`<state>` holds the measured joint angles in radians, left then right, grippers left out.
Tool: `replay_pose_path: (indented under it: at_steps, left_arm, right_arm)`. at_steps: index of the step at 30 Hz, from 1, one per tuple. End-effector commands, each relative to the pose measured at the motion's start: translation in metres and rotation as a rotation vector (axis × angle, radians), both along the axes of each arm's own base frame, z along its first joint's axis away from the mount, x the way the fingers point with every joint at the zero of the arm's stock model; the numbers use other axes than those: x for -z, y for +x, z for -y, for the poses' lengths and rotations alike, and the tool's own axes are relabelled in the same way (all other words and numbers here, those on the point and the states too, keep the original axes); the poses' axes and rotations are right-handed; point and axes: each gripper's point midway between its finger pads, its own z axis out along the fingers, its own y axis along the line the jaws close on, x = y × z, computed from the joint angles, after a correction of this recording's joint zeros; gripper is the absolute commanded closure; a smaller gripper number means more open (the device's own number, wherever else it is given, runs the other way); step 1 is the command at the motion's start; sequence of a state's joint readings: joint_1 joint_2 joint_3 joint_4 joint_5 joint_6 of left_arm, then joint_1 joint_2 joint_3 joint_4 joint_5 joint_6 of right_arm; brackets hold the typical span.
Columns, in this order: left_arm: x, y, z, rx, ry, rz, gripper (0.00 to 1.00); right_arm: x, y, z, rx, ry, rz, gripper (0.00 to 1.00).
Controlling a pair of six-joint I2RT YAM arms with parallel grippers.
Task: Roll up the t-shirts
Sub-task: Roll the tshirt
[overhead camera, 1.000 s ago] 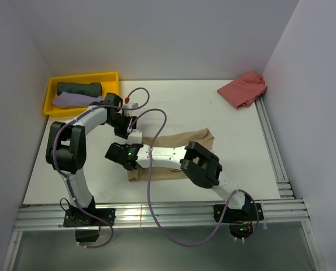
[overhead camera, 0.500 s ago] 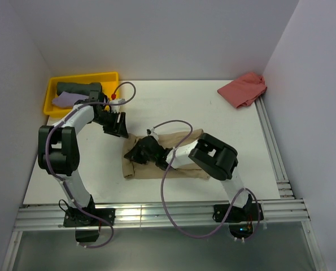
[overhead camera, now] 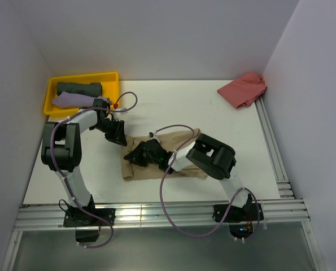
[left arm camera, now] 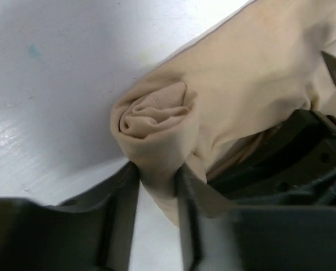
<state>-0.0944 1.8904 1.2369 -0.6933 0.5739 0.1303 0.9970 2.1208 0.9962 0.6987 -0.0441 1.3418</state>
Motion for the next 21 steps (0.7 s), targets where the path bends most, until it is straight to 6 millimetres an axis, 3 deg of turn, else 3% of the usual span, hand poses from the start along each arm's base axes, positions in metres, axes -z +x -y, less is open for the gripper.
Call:
replay_pose_path:
  at_steps: [1, 5, 8, 14, 18, 21]
  left_arm:
    - [0.002, 0.009, 0.003, -0.008, 0.02, 0.035, 0.74]
    - [0.003, 0.009, 0.007, -0.009, 0.05, 0.046, 0.9]
    - [0.001, 0.01, 0.008, -0.008, 0.069, 0.06, 0.95]
    - [-0.002, 0.011, 0.01, -0.002, 0.089, 0.075, 0.96]
    - [-0.003, 0.011, 0.011, 0.003, 0.101, 0.084, 0.96]
    - [-0.002, 0.01, 0.013, 0.007, 0.103, 0.08, 0.96]
  right_arm:
    - [0.013, -0.014, 0.016, -0.008, -0.113, -0.022, 0.75]
    - [0.008, -0.016, 0.023, 0.015, -0.252, 0.023, 0.58]
    - [0.0, -0.011, 0.034, 0.062, -0.396, 0.061, 0.5]
    - [-0.028, -0.012, 0.052, 0.15, -0.667, 0.141, 0.47]
    - [-0.054, -0.015, 0.044, 0.16, -0.736, 0.198, 0.47]
    - [-0.062, -0.017, 0.032, 0.141, -0.754, 0.234, 0.48]
